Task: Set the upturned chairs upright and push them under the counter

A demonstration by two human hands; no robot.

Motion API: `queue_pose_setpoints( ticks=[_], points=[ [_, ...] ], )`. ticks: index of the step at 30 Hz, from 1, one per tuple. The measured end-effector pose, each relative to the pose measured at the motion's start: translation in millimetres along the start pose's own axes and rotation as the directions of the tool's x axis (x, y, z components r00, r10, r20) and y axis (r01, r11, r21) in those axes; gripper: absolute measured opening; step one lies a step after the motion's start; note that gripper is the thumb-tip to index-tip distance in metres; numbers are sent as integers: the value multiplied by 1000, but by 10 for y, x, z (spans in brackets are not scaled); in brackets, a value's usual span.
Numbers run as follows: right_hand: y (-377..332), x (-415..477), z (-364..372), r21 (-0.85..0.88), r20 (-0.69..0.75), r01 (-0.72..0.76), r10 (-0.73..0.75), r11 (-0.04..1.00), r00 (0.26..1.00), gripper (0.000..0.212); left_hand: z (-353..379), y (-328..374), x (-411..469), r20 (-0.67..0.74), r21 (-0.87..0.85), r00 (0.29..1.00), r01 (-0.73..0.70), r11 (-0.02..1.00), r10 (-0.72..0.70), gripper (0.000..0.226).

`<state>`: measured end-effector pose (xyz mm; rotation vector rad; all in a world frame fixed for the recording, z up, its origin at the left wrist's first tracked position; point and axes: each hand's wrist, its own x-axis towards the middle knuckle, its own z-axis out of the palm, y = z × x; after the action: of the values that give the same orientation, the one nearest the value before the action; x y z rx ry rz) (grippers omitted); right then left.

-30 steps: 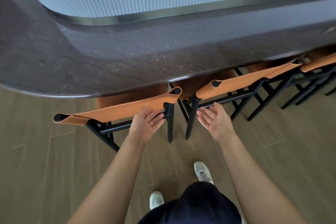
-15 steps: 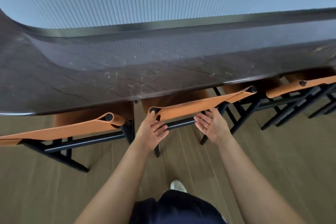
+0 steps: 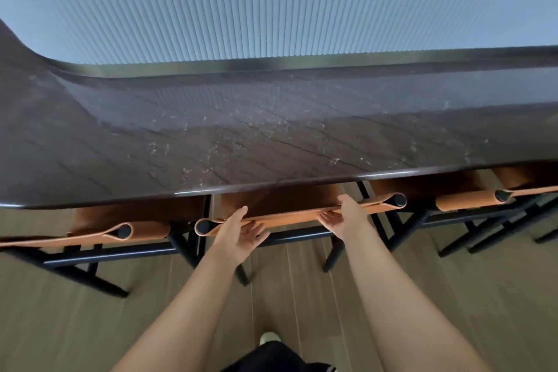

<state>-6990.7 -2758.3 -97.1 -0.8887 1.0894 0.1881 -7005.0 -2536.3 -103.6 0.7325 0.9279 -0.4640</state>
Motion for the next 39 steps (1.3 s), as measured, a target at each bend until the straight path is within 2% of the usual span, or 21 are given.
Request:
queue_pose_setpoints(
  ticks=[3,6,9,12,17,21,25,29,33,37,39],
  points=[
    [-74,62,-11,32,-27,-21,22,999,999,25,98,-26,28,-6,-59,1000,0,998,0,24],
    [-107,122,-62,65,-45,-8,11,998,999,37,132,-45,49,-7,-90,999,-35,995,34,16],
    [-48,135,-119,42,-105,28,-24,999,994,50,149,-49,29,-18,-95,998,-60,994,59,27],
    [-11,125,-188,60,-112,48,-42,997,993,53,149,-75,-15,-14,-93,997,-76,993,75,32],
    [-12,102,-286,36,-104,67,-63,997,993,48,173,-155,-47,-18,-78,998,-65,995,64,35],
    [-59,117,-375,43,-126,81,-75,996,989,41,252,-214,-35,3,-40,999,-53,998,53,25],
    [-190,167,-445,48,-102,69,-64,996,993,25,362,-257,27,4,-18,999,-48,999,48,22],
    [-335,269,-418,94,-72,46,-39,994,997,30,463,-236,106,-15,-44,998,-53,998,53,16],
    [-409,370,-362,56,-85,40,-35,998,996,20,519,-220,148,-14,-52,998,-56,997,56,14],
    [-491,409,-394,48,-106,55,-50,997,993,25,587,-276,148,-8,-51,999,-48,998,47,12],
    [-472,383,-396,46,-84,70,-66,996,994,20,555,-264,135,23,-47,999,-44,998,45,11]
  ],
)
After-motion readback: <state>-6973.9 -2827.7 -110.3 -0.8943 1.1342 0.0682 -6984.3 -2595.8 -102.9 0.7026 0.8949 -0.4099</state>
